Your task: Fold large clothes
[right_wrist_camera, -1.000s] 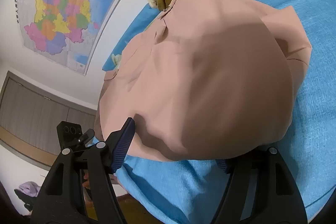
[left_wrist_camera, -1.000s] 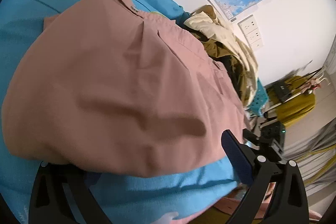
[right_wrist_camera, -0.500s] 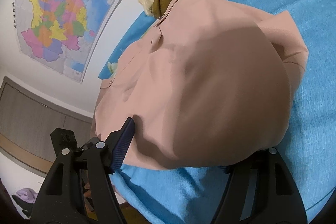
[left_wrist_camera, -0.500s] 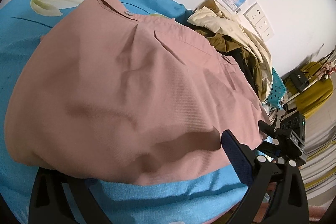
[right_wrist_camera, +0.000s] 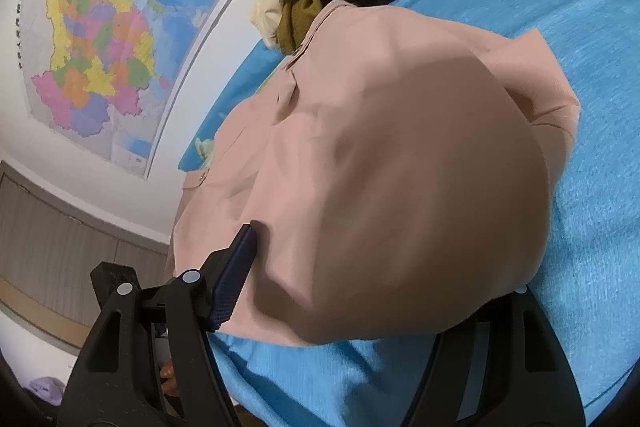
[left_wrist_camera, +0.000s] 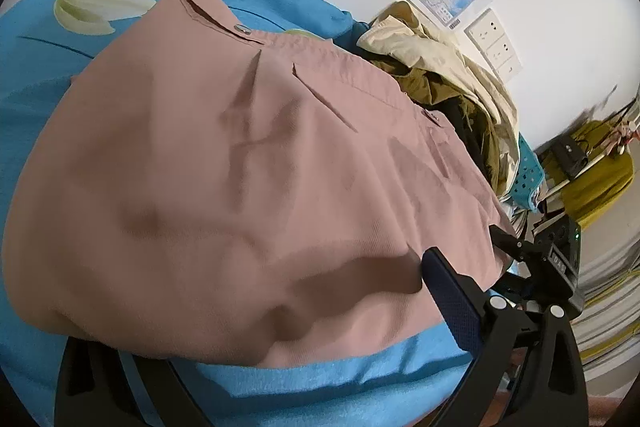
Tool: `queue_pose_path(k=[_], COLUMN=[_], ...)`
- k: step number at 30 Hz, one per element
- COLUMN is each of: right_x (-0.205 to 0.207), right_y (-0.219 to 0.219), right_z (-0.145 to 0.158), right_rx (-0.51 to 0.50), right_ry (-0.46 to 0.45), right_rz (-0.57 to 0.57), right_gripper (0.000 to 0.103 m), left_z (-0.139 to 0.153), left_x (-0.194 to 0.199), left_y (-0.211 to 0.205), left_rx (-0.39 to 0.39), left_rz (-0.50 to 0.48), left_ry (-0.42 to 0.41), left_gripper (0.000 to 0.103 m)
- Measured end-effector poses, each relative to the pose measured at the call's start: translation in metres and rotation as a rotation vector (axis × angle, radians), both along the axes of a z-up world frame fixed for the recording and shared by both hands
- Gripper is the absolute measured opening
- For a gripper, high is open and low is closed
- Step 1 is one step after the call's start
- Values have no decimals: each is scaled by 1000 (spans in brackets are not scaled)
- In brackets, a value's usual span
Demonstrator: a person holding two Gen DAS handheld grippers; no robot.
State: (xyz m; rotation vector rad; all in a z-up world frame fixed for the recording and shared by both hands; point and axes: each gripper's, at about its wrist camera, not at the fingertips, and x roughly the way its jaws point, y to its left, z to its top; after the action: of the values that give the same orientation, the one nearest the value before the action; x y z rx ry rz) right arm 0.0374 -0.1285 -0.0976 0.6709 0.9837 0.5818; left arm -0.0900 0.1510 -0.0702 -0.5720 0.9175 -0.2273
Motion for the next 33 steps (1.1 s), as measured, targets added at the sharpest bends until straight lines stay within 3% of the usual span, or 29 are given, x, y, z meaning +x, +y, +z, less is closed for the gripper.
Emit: queue_pose_path(k=[8, 14, 20, 22, 25, 26, 28, 30, 33], right_x=[8, 23, 37, 41, 46, 48, 50, 52, 55], right_y=[0, 9, 24, 26, 23, 23, 27, 33, 38], right_z=[2, 8, 9, 7, 5, 5, 7, 10, 11], right_rx=[12, 1, -58, -52, -36, -29, -5, 11, -15], right_ry=[-9, -39, -85, -82, -70, -67, -66, -62, -46], right_rz=[-87, -102, -59, -30, -13, -1, 28, 63, 54], right_gripper=[70, 88, 87, 73, 70, 72, 88, 96, 96], left_z=[-1, -2, -1, 1, 1, 1, 1, 1, 1], left_x=[10, 22, 35, 37, 39, 39, 41, 43, 46], left_y=[14, 19, 18, 17, 17, 17, 17, 17, 18], left_rx=[-109, -137, -115, -94, -75, -74, -81, -81, -74], left_rz=[42, 62, 66, 69, 71, 71, 64, 55, 49], left_ry=[12, 14, 19, 22, 23, 22, 19, 18, 21], left_gripper=[96, 96, 95, 94, 91, 91, 95, 96, 96])
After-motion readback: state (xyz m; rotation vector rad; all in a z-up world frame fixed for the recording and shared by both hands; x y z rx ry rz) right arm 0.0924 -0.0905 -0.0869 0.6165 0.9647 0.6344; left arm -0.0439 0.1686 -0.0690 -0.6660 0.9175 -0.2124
